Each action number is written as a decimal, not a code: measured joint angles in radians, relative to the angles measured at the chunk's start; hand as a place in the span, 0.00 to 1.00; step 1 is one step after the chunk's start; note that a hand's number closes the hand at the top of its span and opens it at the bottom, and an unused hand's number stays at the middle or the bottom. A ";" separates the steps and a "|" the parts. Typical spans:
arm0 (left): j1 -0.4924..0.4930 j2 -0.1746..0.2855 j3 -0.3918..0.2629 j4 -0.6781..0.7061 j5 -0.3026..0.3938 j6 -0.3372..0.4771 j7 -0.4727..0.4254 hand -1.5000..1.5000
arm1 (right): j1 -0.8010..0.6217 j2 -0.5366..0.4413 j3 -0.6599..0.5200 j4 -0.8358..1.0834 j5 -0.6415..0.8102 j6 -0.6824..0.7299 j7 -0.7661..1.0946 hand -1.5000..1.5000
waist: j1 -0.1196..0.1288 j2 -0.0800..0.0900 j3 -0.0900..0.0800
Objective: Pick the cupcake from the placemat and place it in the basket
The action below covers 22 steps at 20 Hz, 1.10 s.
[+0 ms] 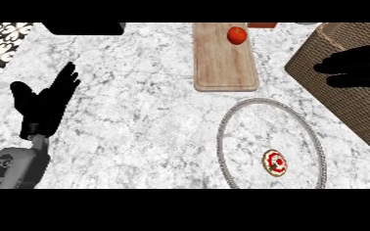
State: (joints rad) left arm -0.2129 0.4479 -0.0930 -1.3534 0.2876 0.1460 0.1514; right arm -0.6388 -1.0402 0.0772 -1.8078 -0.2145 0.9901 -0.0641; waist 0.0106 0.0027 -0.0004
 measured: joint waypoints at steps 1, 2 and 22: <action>0.005 -0.002 0.005 0.008 -0.002 -0.005 -0.012 0.50 | 0.013 -0.003 -0.011 0.007 -0.011 0.003 -0.007 0.00 | -0.003 0.000 0.000; 0.014 -0.006 0.001 -0.008 -0.007 0.001 -0.005 0.50 | 0.019 -0.005 -0.021 0.023 -0.015 0.005 -0.017 0.00 | -0.002 -0.001 0.000; 0.005 -0.019 0.051 0.004 -0.023 -0.058 0.008 0.50 | 0.352 0.260 0.080 0.093 0.416 -0.288 -0.382 0.00 | 0.001 0.001 0.002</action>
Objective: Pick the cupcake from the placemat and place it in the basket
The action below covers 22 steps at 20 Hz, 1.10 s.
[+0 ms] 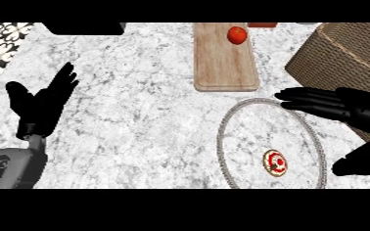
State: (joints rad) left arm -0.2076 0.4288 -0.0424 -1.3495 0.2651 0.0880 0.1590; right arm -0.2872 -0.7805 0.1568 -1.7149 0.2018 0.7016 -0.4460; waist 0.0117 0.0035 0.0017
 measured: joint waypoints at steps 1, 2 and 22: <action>0.002 -0.002 0.004 0.000 0.000 -0.003 -0.003 0.50 | 0.010 0.017 0.014 0.003 0.004 -0.015 -0.009 0.00 | -0.001 0.000 0.000; -0.004 -0.003 0.004 -0.001 -0.003 -0.003 0.005 0.50 | 0.017 0.040 0.035 0.012 0.013 -0.030 -0.013 0.00 | -0.002 -0.001 0.000; 0.008 -0.066 0.058 -0.038 -0.083 -0.022 0.045 0.50 | 0.022 0.165 0.220 0.271 0.396 -0.219 -0.214 0.00 | -0.008 -0.003 -0.001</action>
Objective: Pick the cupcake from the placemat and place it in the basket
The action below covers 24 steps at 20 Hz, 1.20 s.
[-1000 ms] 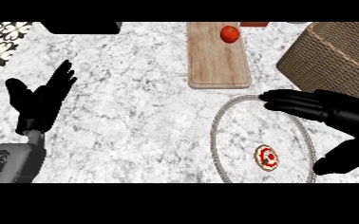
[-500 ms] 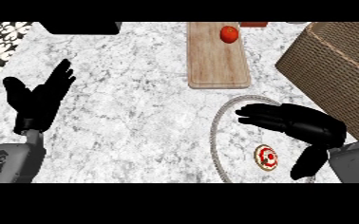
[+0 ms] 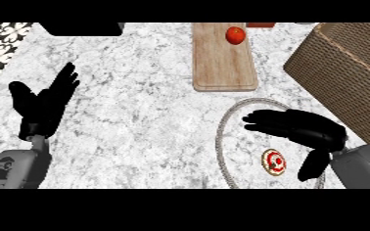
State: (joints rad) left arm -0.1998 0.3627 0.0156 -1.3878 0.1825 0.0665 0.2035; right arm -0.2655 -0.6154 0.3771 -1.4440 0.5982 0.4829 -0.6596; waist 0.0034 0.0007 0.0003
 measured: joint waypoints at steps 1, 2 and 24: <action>0.006 0.003 0.008 -0.002 0.003 -0.011 -0.003 0.50 | 0.003 -0.007 -0.004 0.004 0.003 -0.003 -0.010 0.00 | 0.000 0.000 0.000; 0.003 0.002 0.013 -0.007 0.004 -0.015 0.004 0.50 | -0.003 0.000 -0.002 0.025 0.010 -0.013 -0.021 0.00 | 0.000 0.000 0.000; -0.005 -0.040 0.064 -0.007 -0.054 -0.058 0.019 0.50 | 0.055 0.027 0.051 0.039 0.113 -0.095 -0.082 0.00 | -0.002 -0.001 0.000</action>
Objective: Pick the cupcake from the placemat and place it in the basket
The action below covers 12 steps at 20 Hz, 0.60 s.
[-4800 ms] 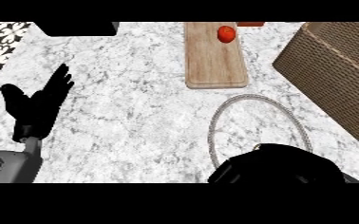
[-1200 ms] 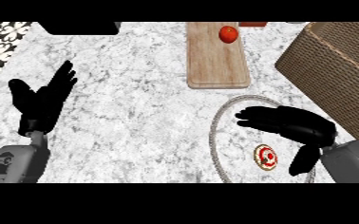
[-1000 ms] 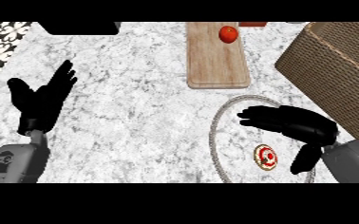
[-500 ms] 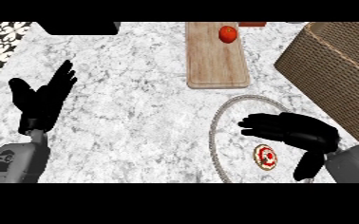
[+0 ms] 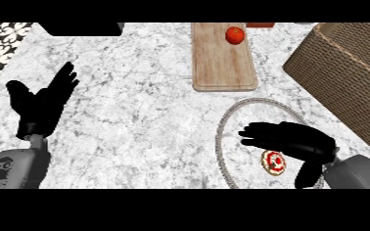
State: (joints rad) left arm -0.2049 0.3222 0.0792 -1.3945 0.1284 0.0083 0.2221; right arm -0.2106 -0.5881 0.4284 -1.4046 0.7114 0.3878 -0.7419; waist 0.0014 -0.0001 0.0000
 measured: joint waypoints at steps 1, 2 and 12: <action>0.007 0.000 0.004 -0.009 0.002 -0.005 0.004 0.50 | 0.001 0.003 0.001 0.026 0.018 -0.019 -0.020 1.00 | 0.001 0.000 0.000; 0.006 -0.003 0.006 -0.007 -0.002 -0.004 0.001 0.50 | 0.002 0.001 0.004 0.016 0.031 -0.021 -0.024 1.00 | 0.000 0.000 0.000; -0.004 -0.016 0.032 0.007 -0.021 -0.023 -0.003 0.50 | 0.016 0.036 0.035 0.027 0.177 -0.102 -0.093 1.00 | 0.000 -0.003 -0.003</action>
State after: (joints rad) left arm -0.2093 0.3064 0.1117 -1.3878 0.1070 -0.0149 0.2192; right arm -0.1946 -0.5522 0.4632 -1.3775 0.8887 0.2861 -0.8347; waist 0.0013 -0.0033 -0.0026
